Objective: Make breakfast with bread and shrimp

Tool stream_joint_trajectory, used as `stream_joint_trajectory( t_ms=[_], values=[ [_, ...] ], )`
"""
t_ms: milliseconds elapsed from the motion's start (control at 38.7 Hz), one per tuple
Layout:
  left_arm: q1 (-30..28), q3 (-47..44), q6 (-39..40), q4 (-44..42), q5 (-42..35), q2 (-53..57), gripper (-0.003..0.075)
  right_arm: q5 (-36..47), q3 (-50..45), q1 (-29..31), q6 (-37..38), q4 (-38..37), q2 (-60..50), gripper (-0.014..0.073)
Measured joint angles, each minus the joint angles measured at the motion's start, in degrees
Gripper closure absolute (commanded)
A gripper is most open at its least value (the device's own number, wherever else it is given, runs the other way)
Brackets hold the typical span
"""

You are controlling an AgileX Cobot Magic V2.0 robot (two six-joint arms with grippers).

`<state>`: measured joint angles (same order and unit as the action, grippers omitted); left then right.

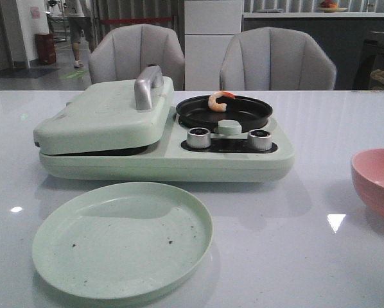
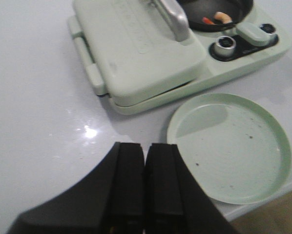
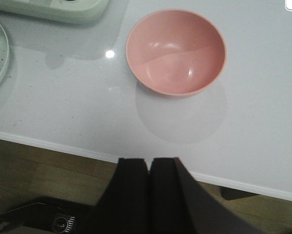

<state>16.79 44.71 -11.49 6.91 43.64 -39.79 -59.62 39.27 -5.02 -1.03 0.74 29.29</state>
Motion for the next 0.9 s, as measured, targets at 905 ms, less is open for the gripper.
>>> stream_joint_trajectory(
  t_ms=[905],
  values=[
    [-17.0, -44.8, 12.3, -9.2, -36.4, 40.0, 0.0619, 0.0, 0.0, 0.0, 0.0, 0.0, -0.1, 0.055]
  ],
)
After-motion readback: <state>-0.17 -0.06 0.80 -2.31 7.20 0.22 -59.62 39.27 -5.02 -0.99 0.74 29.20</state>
